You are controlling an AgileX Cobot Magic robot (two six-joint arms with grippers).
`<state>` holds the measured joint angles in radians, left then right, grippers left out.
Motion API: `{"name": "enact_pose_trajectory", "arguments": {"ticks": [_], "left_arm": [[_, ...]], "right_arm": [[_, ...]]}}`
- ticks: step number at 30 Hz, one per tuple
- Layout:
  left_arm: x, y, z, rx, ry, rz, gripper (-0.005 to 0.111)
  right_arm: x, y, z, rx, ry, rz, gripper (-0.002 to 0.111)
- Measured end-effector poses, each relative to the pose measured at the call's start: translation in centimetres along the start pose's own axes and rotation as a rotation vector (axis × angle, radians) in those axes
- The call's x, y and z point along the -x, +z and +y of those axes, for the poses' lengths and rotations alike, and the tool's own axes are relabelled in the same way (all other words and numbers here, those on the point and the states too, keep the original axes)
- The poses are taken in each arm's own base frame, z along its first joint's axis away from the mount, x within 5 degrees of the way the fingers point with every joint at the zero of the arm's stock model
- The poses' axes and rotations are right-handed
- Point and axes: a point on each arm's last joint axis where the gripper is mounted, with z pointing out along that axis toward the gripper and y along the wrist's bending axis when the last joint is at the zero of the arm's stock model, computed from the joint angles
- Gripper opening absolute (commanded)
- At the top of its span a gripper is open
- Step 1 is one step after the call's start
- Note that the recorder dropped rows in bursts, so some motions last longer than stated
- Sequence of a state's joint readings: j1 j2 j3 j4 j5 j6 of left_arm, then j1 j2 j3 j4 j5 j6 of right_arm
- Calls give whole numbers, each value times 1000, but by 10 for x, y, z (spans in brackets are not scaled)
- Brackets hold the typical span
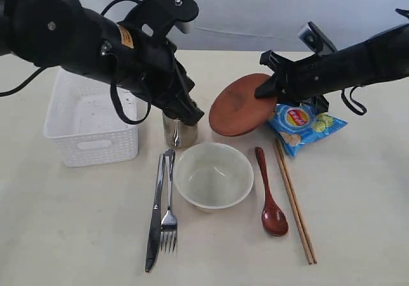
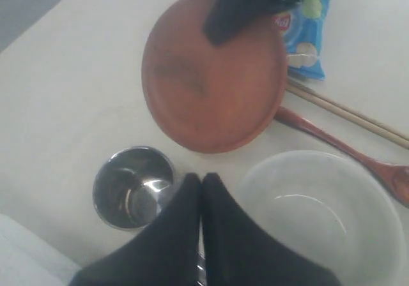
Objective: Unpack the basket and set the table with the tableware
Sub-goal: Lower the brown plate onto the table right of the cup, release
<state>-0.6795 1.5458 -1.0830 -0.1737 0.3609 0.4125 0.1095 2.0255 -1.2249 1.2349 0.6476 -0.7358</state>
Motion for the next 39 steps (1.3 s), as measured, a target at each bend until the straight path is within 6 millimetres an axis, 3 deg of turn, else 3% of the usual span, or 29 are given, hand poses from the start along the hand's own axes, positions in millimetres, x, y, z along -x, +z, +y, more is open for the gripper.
{"name": "enact_pose_trajectory", "arguments": {"ticks": [5, 11, 28, 31, 35, 39], "left_arm": [[-9, -11, 6, 33, -16, -30, 0], [-6, -26, 11, 57, -30, -79, 0], [-5, -27, 11, 57, -33, -83, 0], [-5, -27, 11, 57, -33, -83, 0], [-5, -27, 11, 57, -33, -83, 0], [-5, -27, 11, 57, -33, -83, 0]], "right_arm": [[-1, 8, -8, -31, 14, -9, 0], [-4, 18, -18, -34, 64, 0, 0], [-4, 20, -19, -29, 72, 0, 1], [-4, 20, -19, -28, 65, 1, 16], [-5, 21, -20, -33, 56, 5, 45], [-5, 21, -21, -37, 56, 4, 47]]}}
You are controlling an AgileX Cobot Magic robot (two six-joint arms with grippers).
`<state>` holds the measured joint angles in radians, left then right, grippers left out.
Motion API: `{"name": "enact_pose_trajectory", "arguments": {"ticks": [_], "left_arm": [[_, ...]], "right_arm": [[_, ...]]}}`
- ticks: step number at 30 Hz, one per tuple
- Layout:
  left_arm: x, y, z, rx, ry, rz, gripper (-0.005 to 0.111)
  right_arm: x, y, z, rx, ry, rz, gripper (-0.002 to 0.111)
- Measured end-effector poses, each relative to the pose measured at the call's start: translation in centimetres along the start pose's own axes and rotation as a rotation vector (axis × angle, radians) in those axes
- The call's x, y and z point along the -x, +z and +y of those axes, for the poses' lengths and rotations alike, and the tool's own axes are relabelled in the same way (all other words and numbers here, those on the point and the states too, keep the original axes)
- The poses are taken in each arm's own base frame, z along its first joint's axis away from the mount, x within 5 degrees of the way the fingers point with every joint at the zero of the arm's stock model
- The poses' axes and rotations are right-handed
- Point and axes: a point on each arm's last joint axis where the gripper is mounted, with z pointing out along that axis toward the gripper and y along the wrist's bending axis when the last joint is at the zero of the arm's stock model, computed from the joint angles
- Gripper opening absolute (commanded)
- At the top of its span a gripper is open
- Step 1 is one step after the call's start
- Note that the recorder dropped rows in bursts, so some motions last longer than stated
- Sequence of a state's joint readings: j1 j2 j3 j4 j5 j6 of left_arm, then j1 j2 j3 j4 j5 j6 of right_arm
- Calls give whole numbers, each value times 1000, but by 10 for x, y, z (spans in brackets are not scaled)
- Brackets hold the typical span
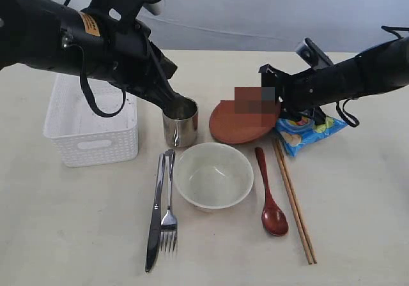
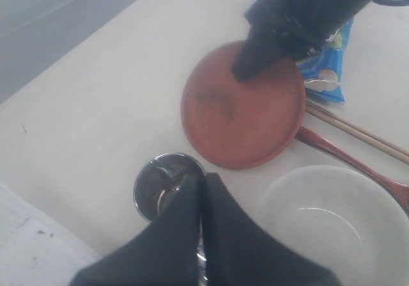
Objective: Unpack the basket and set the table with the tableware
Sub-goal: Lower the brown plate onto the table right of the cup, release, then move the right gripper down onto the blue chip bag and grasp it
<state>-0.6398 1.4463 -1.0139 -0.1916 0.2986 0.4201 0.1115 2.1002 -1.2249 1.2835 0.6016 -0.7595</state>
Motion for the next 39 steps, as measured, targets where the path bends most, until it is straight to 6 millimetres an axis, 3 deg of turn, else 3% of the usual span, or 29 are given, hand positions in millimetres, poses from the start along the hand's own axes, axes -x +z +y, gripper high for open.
{"name": "enact_pose_trajectory", "arguments": {"ticks": [4, 12, 19, 22, 26, 30, 35, 39], "left_arm": [[0, 0, 0, 0, 0, 0, 0], [0, 0, 0, -1, 0, 2, 0], [1, 0, 0, 5, -3, -12, 0], [3, 1, 2, 36, -26, -87, 0], [-28, 5, 20, 183, -185, -220, 0], [-66, -23, 42, 331, -356, -301, 0], [-89, -48, 43, 391, -453, -362, 0], [-110, -59, 37, 411, -494, -367, 0]], "right_arm": [[1, 0, -1, -6, 0, -6, 49], [5, -3, -7, -43, -7, -34, 66], [20, -23, -32, -41, 34, -64, 65], [28, -35, -15, 48, -28, -27, 65], [37, -74, 21, 75, -196, -46, 65], [41, -112, 26, -191, -335, -85, 65], [37, -116, 15, -378, -337, -29, 65], [28, -108, 20, -508, -385, 30, 65]]}}
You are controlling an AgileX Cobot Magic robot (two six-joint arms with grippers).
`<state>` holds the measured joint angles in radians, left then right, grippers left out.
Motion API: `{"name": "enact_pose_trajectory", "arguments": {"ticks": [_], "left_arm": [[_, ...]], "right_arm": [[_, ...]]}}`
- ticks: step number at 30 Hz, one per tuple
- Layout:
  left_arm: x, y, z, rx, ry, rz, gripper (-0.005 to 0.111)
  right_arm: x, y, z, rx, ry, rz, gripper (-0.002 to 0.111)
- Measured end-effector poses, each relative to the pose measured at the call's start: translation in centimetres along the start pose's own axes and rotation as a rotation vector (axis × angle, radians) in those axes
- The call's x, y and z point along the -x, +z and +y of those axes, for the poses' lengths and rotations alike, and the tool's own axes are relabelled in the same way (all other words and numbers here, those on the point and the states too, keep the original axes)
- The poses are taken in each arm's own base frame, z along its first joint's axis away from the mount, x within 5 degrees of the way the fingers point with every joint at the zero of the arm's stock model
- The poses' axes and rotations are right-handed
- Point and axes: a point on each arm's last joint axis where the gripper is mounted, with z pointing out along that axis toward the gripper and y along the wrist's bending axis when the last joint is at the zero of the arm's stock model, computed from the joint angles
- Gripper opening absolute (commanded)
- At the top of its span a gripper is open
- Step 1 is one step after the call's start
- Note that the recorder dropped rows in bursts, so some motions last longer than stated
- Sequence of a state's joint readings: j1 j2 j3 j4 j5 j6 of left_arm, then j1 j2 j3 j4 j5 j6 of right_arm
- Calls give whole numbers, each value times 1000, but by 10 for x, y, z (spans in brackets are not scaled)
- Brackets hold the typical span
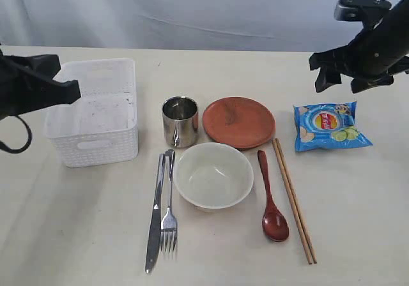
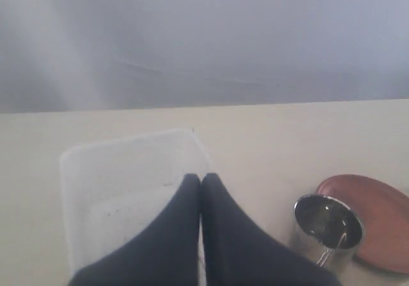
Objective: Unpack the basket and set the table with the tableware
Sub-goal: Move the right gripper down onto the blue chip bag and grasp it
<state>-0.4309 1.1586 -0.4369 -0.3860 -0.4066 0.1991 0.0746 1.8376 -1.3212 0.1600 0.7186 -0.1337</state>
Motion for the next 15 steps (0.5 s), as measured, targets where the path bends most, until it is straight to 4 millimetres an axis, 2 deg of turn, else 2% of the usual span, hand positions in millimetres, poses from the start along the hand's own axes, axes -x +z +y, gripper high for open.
{"name": "enact_pose_trajectory", "arguments": {"ticks": [5, 9, 11, 15], "left_arm": [[-16, -11, 4, 7, -1, 32, 0], [-24, -13, 5, 2, 0, 77, 0], [-24, -13, 5, 0, 0, 85, 0], [-25, -13, 5, 0, -1, 89, 0]], "right_arm": [[-5, 1, 15, -172, -65, 52, 65], [-6, 1, 15, -228, -60, 61, 65], [-7, 5, 14, -239, -58, 68, 65], [-10, 24, 11, -259, -67, 110, 65]]}}
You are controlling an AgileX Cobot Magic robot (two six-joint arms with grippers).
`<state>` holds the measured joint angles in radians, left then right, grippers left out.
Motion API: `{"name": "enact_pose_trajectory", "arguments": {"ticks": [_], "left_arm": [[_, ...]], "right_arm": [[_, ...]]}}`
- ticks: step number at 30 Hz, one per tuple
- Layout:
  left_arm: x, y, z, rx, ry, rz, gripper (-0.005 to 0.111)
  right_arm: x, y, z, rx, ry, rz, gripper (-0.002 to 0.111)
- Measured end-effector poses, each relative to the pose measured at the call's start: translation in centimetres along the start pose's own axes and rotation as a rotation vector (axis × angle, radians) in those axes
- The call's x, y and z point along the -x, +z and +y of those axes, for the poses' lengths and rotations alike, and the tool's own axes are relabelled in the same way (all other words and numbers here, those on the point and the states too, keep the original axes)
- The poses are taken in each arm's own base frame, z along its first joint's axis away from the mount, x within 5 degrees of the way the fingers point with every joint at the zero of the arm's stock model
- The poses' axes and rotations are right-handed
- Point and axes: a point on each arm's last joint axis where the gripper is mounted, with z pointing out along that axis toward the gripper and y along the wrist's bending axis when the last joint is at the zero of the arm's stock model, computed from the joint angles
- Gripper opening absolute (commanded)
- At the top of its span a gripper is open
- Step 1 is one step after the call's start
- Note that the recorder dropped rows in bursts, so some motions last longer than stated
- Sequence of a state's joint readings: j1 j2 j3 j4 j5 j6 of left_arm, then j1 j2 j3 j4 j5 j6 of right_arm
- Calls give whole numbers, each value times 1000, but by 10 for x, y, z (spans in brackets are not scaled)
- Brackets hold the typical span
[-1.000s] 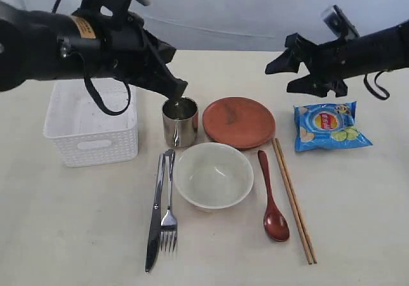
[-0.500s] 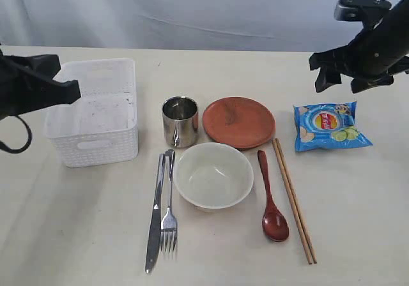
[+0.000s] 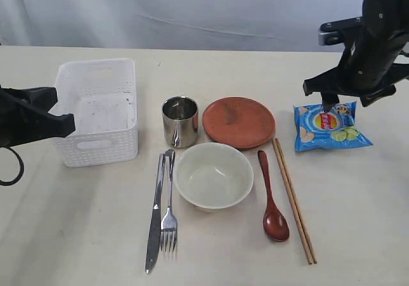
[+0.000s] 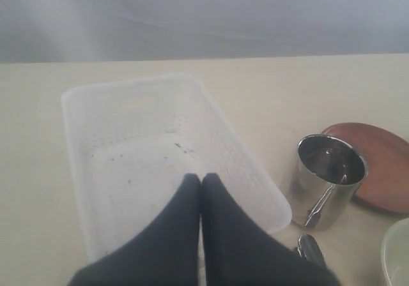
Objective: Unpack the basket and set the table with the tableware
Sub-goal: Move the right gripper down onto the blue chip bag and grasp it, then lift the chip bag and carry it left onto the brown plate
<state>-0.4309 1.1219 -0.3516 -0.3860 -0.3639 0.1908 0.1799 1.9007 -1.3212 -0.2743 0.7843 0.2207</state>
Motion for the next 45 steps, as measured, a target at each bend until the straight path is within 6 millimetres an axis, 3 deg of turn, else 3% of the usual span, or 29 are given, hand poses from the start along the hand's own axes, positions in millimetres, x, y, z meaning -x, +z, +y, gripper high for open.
{"name": "enact_pose_trajectory", "arguments": {"ticks": [7, 15, 17, 25, 29, 33, 39, 45], "left_arm": [[0, 0, 0, 0, 0, 2, 0], [0, 0, 0, 0, 0, 2, 0], [0, 0, 0, 0, 0, 2, 0], [0, 0, 0, 0, 0, 2, 0], [0, 0, 0, 0, 0, 2, 0], [0, 0, 0, 0, 0, 2, 0], [0, 0, 0, 0, 0, 2, 0], [0, 0, 0, 0, 0, 2, 0]], "right_arm": [[0, 36, 8, 9, -2, 17, 65], [-2, 61, 13, 15, -14, 35, 64], [-1, 62, 14, 15, -13, 32, 55], [4, 62, 14, 16, -14, 1, -1], [4, 62, 14, 17, -12, -2, 0], [7, 58, 13, 9, -8, 10, 0], [14, 24, 25, 20, -32, -48, 0], [26, -19, 65, 79, -115, -200, 0]]}}
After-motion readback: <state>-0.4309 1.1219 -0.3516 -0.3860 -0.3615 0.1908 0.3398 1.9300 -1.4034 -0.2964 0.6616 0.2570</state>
